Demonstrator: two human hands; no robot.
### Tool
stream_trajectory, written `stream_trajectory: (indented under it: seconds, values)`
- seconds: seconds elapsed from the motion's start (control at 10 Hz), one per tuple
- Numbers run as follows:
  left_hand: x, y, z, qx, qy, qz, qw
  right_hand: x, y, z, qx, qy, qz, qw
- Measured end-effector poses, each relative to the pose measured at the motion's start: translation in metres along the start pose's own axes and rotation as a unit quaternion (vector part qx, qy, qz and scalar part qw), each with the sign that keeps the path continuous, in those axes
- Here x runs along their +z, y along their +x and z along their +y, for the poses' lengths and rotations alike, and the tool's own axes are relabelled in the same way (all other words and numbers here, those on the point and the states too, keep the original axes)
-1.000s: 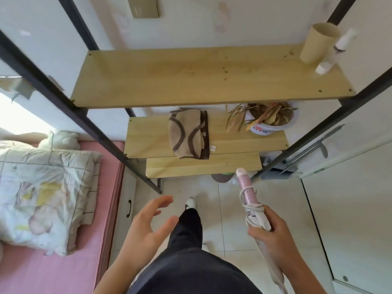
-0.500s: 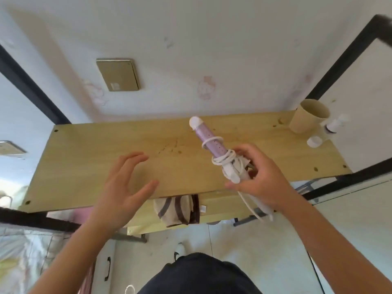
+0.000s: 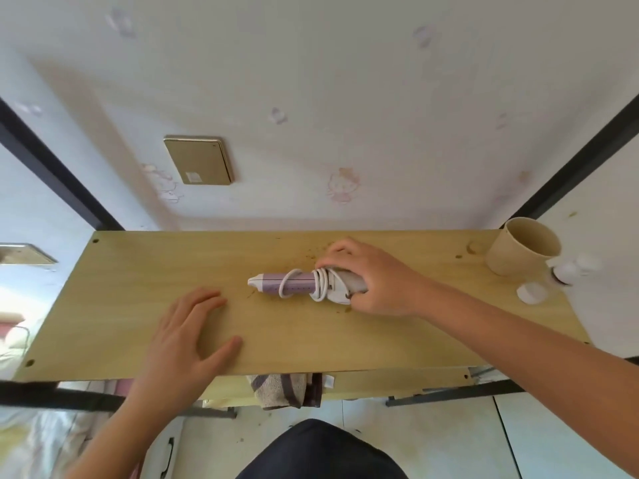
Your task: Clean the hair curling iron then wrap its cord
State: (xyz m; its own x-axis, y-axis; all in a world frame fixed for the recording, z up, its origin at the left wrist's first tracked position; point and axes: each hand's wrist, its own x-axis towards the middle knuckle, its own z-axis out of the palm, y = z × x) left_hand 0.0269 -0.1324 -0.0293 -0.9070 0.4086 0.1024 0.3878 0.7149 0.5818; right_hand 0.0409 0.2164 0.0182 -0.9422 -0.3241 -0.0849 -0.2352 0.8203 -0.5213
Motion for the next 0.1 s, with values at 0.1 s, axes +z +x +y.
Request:
stream_trajectory:
  seconds: [0.1]
  values:
    - [0.0027,-0.0032,-0.0013,-0.003,-0.012,0.009,1.0,-0.0017,-0.0011,0.0013,-0.01,0.029,0.033,0.999]
